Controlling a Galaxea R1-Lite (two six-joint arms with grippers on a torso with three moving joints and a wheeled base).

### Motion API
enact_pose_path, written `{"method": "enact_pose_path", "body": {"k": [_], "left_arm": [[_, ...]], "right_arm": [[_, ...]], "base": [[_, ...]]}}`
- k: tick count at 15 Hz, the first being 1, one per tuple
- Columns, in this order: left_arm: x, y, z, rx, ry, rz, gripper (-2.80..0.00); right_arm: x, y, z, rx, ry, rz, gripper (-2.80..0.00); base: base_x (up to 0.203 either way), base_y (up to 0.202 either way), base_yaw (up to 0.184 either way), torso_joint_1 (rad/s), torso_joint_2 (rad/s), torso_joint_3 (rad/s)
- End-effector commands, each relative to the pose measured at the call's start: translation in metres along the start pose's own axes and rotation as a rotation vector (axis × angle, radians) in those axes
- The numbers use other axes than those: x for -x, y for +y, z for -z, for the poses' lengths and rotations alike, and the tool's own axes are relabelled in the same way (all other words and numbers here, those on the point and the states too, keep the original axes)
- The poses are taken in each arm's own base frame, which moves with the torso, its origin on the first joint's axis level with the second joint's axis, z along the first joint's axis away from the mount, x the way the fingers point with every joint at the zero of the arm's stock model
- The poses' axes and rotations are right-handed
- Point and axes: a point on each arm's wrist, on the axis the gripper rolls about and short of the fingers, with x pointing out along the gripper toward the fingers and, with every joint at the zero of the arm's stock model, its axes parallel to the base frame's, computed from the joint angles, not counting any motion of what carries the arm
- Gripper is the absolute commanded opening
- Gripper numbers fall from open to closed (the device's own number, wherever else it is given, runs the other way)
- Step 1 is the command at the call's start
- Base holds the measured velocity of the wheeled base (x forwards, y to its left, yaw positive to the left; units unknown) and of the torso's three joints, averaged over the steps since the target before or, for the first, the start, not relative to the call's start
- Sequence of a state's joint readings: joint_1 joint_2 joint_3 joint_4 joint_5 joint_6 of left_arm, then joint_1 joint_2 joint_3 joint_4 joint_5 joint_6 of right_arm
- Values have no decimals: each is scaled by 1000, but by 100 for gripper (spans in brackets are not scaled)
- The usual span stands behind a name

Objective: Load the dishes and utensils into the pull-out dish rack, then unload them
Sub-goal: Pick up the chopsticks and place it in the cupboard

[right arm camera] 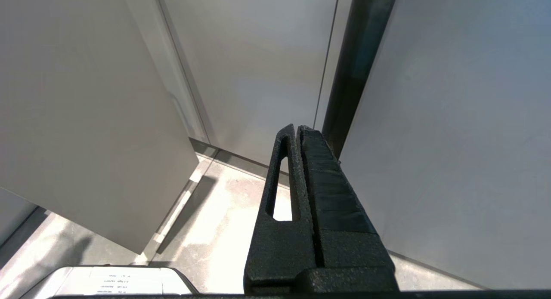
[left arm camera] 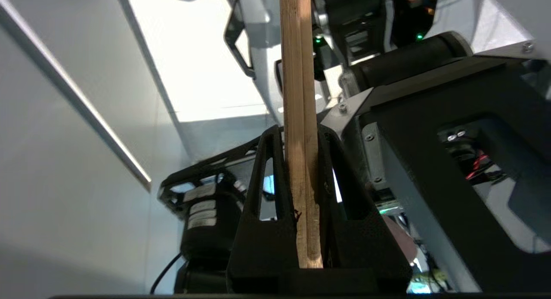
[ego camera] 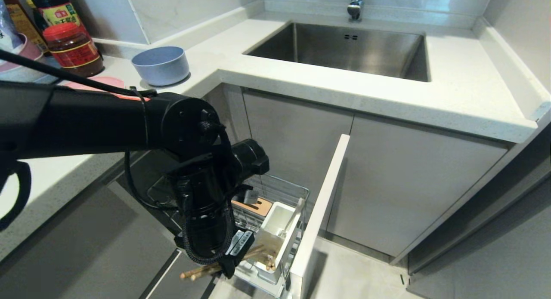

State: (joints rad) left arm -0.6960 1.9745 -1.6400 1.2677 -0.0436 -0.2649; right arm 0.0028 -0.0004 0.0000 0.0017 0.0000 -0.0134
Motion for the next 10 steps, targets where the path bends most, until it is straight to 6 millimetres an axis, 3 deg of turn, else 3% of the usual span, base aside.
{"method": "enact_pose_path", "body": {"k": [1,10], "left_arm": [[-10,0,-7,9,34,-5,-280],[-34,5,-31,40,42,25,-280]], "right_arm": [[0,0,0,0,0,0,-280],[0,0,0,0,0,0,-280]], "base": [[0,0,0,0,0,0],[0,0,0,0,0,0]]}}
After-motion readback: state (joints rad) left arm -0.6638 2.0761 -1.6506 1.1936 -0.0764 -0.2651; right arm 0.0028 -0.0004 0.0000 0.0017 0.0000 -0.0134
